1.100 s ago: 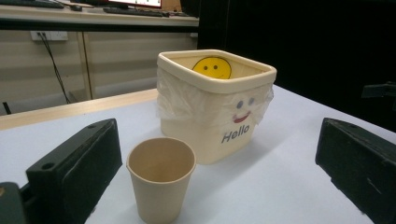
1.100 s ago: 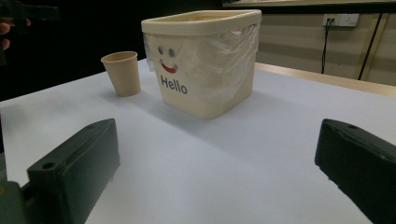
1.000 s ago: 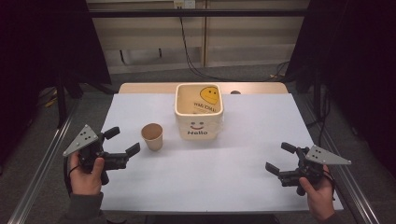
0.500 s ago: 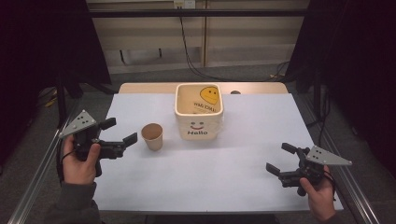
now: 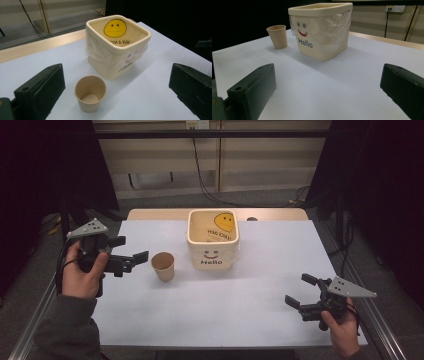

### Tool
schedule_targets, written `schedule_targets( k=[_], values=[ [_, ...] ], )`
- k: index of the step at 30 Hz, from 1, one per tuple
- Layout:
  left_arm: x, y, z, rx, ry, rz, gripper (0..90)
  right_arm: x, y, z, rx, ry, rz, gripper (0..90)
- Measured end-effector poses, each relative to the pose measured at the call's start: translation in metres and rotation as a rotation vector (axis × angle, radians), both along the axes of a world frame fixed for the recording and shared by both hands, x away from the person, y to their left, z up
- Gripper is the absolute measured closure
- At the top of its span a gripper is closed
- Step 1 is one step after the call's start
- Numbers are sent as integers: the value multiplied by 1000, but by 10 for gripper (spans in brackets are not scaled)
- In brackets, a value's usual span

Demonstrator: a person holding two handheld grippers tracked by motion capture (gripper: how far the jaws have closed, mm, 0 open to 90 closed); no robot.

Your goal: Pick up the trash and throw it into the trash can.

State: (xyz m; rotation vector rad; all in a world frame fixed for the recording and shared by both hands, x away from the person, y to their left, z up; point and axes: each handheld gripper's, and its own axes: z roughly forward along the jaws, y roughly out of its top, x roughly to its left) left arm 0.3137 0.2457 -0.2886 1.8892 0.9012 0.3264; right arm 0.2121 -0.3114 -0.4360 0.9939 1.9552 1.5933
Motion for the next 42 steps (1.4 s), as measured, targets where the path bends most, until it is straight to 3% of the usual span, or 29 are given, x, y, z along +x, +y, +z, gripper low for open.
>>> schedule_targets(
  k=[5,11,13,14,23,29,34,39,42],
  values=[
    [6,-2,11,26,26,-12,1,0,0,0,1,-5,-8,0],
    [12,-4,22,88,101,-23,3,0,0,-1,0,-7,-7,0],
    [14,-5,25,83,126,-26,3,-1,0,0,-3,-4,-5,0],
    [16,-4,27,104,132,-38,3,-1,0,0,-4,-5,-4,0],
    [21,-9,40,165,188,-53,9,-1,1,-1,-1,0,-3,0],
    [27,-14,50,188,215,-53,9,-1,1,-1,-7,1,0,0],
    [34,-18,55,233,265,-65,11,0,1,-1,-9,4,4,0],
    [42,-20,62,242,301,-54,11,0,2,-1,-11,2,8,0],
    [46,-21,65,283,324,-59,11,0,2,-1,-10,0,9,0]
  ],
)
